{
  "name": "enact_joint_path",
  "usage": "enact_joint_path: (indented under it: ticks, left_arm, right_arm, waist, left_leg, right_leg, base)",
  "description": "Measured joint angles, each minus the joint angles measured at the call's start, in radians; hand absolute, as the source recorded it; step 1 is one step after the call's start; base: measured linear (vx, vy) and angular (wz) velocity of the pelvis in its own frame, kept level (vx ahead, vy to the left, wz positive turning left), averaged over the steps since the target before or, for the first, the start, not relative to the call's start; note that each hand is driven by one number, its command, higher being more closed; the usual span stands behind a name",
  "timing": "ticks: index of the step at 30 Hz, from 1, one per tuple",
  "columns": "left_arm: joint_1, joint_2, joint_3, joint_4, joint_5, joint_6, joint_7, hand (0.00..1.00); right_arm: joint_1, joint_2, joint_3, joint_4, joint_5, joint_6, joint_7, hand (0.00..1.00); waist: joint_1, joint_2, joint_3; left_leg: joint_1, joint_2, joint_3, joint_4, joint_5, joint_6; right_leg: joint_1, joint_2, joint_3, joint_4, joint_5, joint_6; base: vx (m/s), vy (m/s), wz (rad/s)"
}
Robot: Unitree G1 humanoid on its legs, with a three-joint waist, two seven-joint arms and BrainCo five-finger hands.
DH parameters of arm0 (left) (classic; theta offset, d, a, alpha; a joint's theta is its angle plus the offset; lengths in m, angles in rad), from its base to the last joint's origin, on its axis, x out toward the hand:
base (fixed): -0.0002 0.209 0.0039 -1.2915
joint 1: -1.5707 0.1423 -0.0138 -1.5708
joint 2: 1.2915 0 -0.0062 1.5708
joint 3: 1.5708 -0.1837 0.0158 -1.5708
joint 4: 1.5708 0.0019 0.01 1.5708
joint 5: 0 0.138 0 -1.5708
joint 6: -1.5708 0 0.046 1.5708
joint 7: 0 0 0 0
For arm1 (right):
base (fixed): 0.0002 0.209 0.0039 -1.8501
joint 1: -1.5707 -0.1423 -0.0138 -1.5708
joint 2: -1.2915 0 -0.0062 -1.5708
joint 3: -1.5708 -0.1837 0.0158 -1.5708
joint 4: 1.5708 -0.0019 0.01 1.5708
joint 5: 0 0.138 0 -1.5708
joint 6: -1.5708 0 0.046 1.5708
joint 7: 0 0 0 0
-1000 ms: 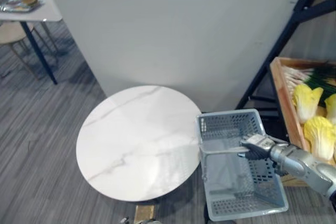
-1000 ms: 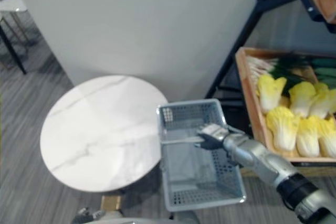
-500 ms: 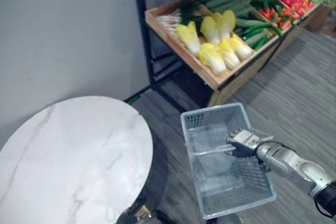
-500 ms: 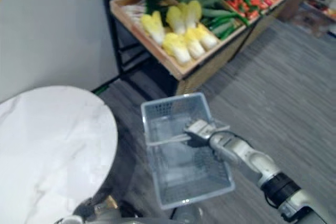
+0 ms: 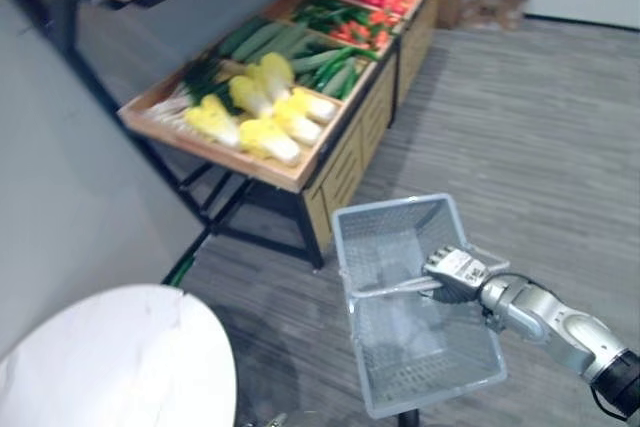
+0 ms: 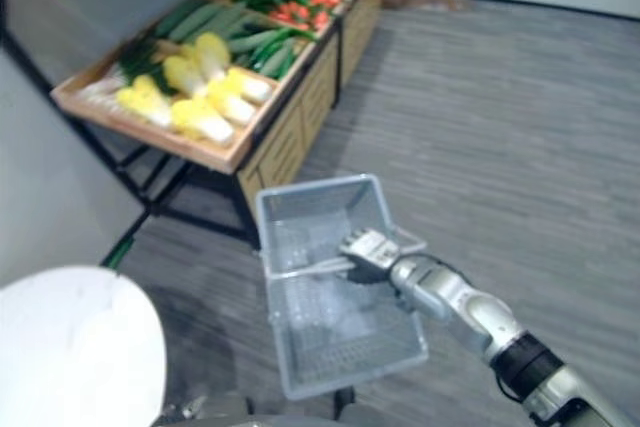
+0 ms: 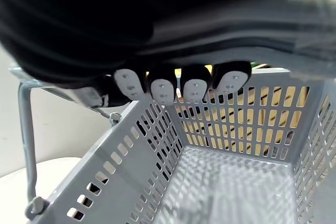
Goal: Pick vegetable in the basket
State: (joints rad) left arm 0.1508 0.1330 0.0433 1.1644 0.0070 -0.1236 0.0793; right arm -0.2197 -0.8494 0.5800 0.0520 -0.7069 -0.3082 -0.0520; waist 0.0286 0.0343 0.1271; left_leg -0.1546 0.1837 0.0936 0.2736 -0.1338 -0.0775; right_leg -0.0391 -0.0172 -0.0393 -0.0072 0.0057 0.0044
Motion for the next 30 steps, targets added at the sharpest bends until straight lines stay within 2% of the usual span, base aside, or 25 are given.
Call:
enact_joint_path:
  ticks: [1, 2, 3, 5, 6, 8, 10, 11, 12, 13, 15, 16, 17, 19, 21, 22, 23, 24, 25, 26, 27, 28, 29, 30]
  left_arm:
    - [0.0, -0.007, 0.0, -0.001, 0.005, 0.0, 0.001, 0.0]
    - [0.0, -0.007, 0.0, -0.001, 0.011, 0.001, 0.001, 0.0]
    - [-0.003, -0.004, 0.0, -0.001, 0.014, 0.001, 0.002, 0.0]
    - [-0.006, 0.013, 0.001, -0.012, 0.015, -0.003, 0.003, 0.0]
    - [-0.009, 0.016, -0.001, -0.013, 0.015, -0.003, 0.003, 0.0]
    - [-0.013, 0.02, -0.019, -0.013, 0.016, -0.002, 0.003, 0.0]
    - [-0.015, 0.023, -0.044, -0.013, 0.018, -0.001, 0.005, 0.0]
    - [-0.018, 0.029, -0.057, -0.012, 0.025, 0.001, 0.006, 0.0]
    - [-0.024, 0.03, -0.07, -0.011, 0.046, 0.002, 0.011, 0.0]
    - [-0.025, 0.035, -0.08, -0.011, 0.051, 0.002, 0.014, 0.0]
    - [-0.03, 0.065, -0.118, -0.011, 0.056, 0.002, 0.016, 0.0]
    - [-0.035, 0.069, -0.125, -0.013, 0.056, 0.003, 0.016, 0.0]
    - [-0.041, 0.071, -0.127, -0.013, 0.055, 0.003, 0.017, 0.0]
    - [-0.068, 0.071, -0.142, -0.012, 0.053, 0.003, 0.018, 0.0]
    - [-0.09, 0.076, -0.165, -0.013, 0.053, 0.002, 0.016, 0.0]
    - [-0.101, 0.073, -0.166, -0.018, 0.053, 0.002, 0.017, 0.0]
    - [-0.106, 0.07, -0.164, -0.026, 0.053, 0.002, 0.018, 0.0]
    - [-0.108, 0.068, -0.162, -0.031, 0.053, 0.002, 0.021, 0.0]
    - [-0.105, 0.067, -0.16, -0.029, 0.053, 0.001, 0.024, 0.0]
    - [-0.099, 0.067, -0.151, -0.027, 0.053, 0.002, 0.026, 0.0]
    - [-0.093, 0.058, -0.147, -0.026, 0.053, 0.001, 0.028, 0.0]
    - [-0.083, 0.041, -0.138, -0.02, 0.053, 0.0, 0.028, 0.0]
    - [-0.076, 0.01, -0.096, -0.012, 0.051, 0.0, 0.026, 0.0]
    - [-0.076, 0.009, -0.065, -0.011, 0.052, 0.002, 0.029, 0.0]
  right_arm:
    - [0.003, -0.012, 0.0, 0.0, -0.001, 0.003, 0.0, 1.0]
    - [0.007, -0.013, -0.002, 0.003, -0.001, 0.005, 0.0, 1.0]
    - [0.01, -0.01, -0.002, 0.003, -0.001, 0.007, 0.0, 1.0]
    - [0.012, -0.004, -0.003, 0.004, 0.0, 0.004, 0.0, 1.0]
    - [0.013, -0.003, -0.003, 0.004, 0.0, 0.001, 0.0, 1.0]
    - [0.023, 0.01, -0.016, 0.005, -0.001, -0.005, 0.0, 1.0]
    - [0.049, 0.02, -0.03, 0.006, 0.001, -0.004, 0.0, 1.0]
    - [0.058, 0.035, -0.031, 0.007, 0.0, -0.002, 0.0, 1.0]
    - [0.058, 0.051, -0.031, 0.019, -0.003, -0.001, 0.001, 1.0]
    - [0.058, 0.056, -0.031, 0.023, -0.003, -0.002, 0.001, 1.0]
    - [0.065, 0.101, -0.08, 0.037, -0.003, -0.001, -0.003, 1.0]
    - [0.067, 0.109, -0.1, 0.038, -0.004, 0.0, -0.004, 1.0]
    - [0.067, 0.11, -0.112, 0.039, -0.003, 0.0, -0.006, 1.0]
    - [0.066, 0.117, -0.152, 0.043, -0.003, -0.001, -0.018, 1.0]
    - [0.067, 0.119, -0.17, 0.049, -0.003, 0.006, -0.025, 1.0]
    - [0.067, 0.121, -0.187, 0.06, -0.003, 0.013, -0.03, 1.0]
    - [0.067, 0.12, -0.197, 0.065, -0.003, 0.016, -0.031, 1.0]
    - [0.067, 0.121, -0.202, 0.066, -0.003, 0.019, -0.031, 1.0]
    - [0.067, 0.121, -0.209, 0.069, -0.004, 0.025, -0.03, 1.0]
    - [0.068, 0.115, -0.215, 0.073, -0.006, 0.029, -0.028, 1.0]
    - [0.069, 0.114, -0.22, 0.076, -0.009, 0.032, -0.028, 1.0]
    - [0.066, 0.112, -0.22, 0.078, -0.012, 0.038, -0.028, 1.0]
    - [0.057, 0.112, -0.22, 0.084, -0.012, 0.041, -0.026, 1.0]
    - [0.055, 0.112, -0.22, 0.085, -0.012, 0.041, -0.025, 1.0]
  waist:
    - [0.0, 0.014, -0.006]
    - [-0.002, 0.016, -0.005]
    - [-0.006, 0.015, -0.004]
    - [-0.002, -0.024, 0.017]
    - [0.0, -0.029, 0.019]
    - [0.002, -0.033, 0.019]
    - [0.002, -0.034, 0.021]
    - [0.001, -0.037, 0.024]
    - [0.006, -0.034, 0.026]
    - [0.005, -0.036, 0.029]
    - [-0.008, -0.045, 0.073]
    - [-0.014, -0.055, 0.07]
    - [-0.014, -0.058, 0.071]
    - [-0.013, -0.056, 0.073]
    - [-0.02, -0.048, 0.079]
    - [-0.031, -0.05, 0.081]
    - [-0.031, -0.056, 0.089]
    - [-0.032, -0.054, 0.093]
    - [-0.034, -0.058, 0.093]
    - [-0.044, -0.046, 0.088]
    - [-0.047, -0.024, 0.077]
    - [-0.045, 0.006, 0.061]
    - [-0.019, 0.027, 0.055]
    - [-0.018, 0.026, 0.055]
  left_leg:
    - [0.002, 0.001, -0.003, -0.059, 0.07, -0.008]
    - [0.012, 0.0, 0.005, -0.086, 0.081, -0.026]
    - [0.023, -0.002, 0.001, -0.107, 0.081, -0.027]
    - [0.034, -0.032, 0.014, -0.135, 0.079, -0.022]
    - [0.034, -0.038, 0.024, -0.135, 0.075, -0.016]
    - [0.036, -0.067, 0.036, -0.128, 0.057, 0.006]
    - [0.041, -0.094, 0.037, -0.106, 0.028, 0.022]
    - [0.05, -0.108, 0.041, -0.09, -0.003, 0.032]
    - [0.067, -0.107, 0.057, -0.088, -0.031, 0.037]
    - [0.081, -0.108, 0.063, -0.089, -0.039, 0.043]
    - [0.178, -0.111, 0.061, -0.092, -0.071, 0.072]
    - [0.197, -0.112, 0.059, -0.092, -0.083, 0.076]
    - [0.204, -0.111, 0.056, -0.092, -0.091, 0.078]
    - [0.204, -0.104, 0.032, -0.095, -0.11, 0.077]
    - [0.204, -0.101, 0.003, -0.097, -0.129, 0.067]
    - [0.219, -0.102, -0.027, -0.097, -0.144, 0.041]
    - [0.244, -0.102, -0.039, -0.099, -0.157, 0.025]
    - [0.256, -0.102, -0.053, -0.1, -0.168, 0.014]
    - [0.287, -0.094, -0.08, -0.107, -0.196, -0.014]
    - [0.321, -0.064, -0.11, -0.114, -0.222, -0.043]
    - [0.32, -0.042, -0.125, -0.108, -0.225, -0.048]
    - [0.293, -0.009, -0.147, -0.066, -0.213, -0.06]
    - [0.234, 0.031, -0.184, 0.04, -0.139, -0.065]
    - [0.195, 0.041, -0.201, 0.116, -0.069, -0.068]
  right_leg:
    - [-0.012, 0.014, -0.001, -0.005, -0.004, 0.006]
    - [-0.013, 0.02, -0.001, -0.008, -0.006, 0.009]
    - [-0.013, 0.013, -0.001, -0.006, -0.01, 0.015]
    - [-0.019, -0.023, -0.012, -0.008, -0.012, 0.035]
    - [-0.021, -0.031, -0.011, -0.008, -0.011, 0.039]
    - [-0.023, -0.063, -0.008, 0.008, -0.02, 0.071]
    - [-0.049, -0.09, -0.003, 0.087, -0.059, 0.093]
    - [-0.072, -0.108, -0.001, 0.174, -0.092, 0.101]
    - [-0.147, -0.109, -0.012, 0.348, -0.101, 0.092]
    - [-0.19, -0.115, -0.013, 0.448, -0.095, 0.082]
    - [-0.265, -0.156, -0.025, 0.728, -0.05, 0.031]
    - [-0.274, -0.172, -0.05, 0.742, -0.068, 0.02]
    - [-0.28, -0.181, -0.068, 0.725, -0.079, 0.022]
    - [-0.309, -0.188, -0.1, 0.546, -0.073, 0.029]
    - [-0.315, -0.196, -0.084, 0.316, -0.026, 0.09]
    - [-0.312, -0.218, -0.072, 0.15, 0.007, 0.129]
    - [-0.305, -0.23, -0.07, 0.083, 0.017, 0.141]
    - [-0.307, -0.237, -0.071, 0.06, 0.017, 0.142]
    - [-0.309, -0.247, -0.082, 0.075, 0.017, 0.141]
    - [-0.314, -0.236, -0.092, 0.143, 0.084, 0.129]
    - [-0.33, -0.225, -0.109, 0.195, 0.104, 0.126]
    - [-0.358, -0.206, -0.137, 0.264, 0.09, 0.109]
    - [-0.371, -0.172, -0.162, 0.328, 0.035, 0.064]
    - [-0.36, -0.165, -0.188, 0.349, 0.007, 0.033]
  base:
    - [-0.02, 0.125, -0.55]
    - [0.01, 0.121, -0.24]
    - [0.06, 0.117, -0.07]
    - [0.06, 0.138, -0.06]
    - [0.06, 0.147, -0.09]
    - [0.09, 0.176, -0.01]
    - [0.1, 0.165, -0.01]
    - [0.1, 0.143, -0.24]
    - [0.09, 0.138, -0.31]
    - [0.08, 0.125, -0.28]
    - [0.12, 0.13, -0.02]
    - [0.16, 0.097, 0.07]
    - [0.18, 0.058, 0.09]
    - [0.21, 0.027, 0.17]
    - [0.34, -0.057, 0.51]
    - [0.59, -0.176, 0.71]
    - [0.46, -0.16, 0.69]
    - [0.53, -0.27, 0.67]
    - [0.45, -0.268, 0.85]
    - [0.7, -0.423, 0.86]
    - [0.5, -0.294, 0.67]
    - [0.71, -0.431, 0.27]
    - [0.57, -0.357, 0.2]
    - [0.72, -0.45, 0.12]
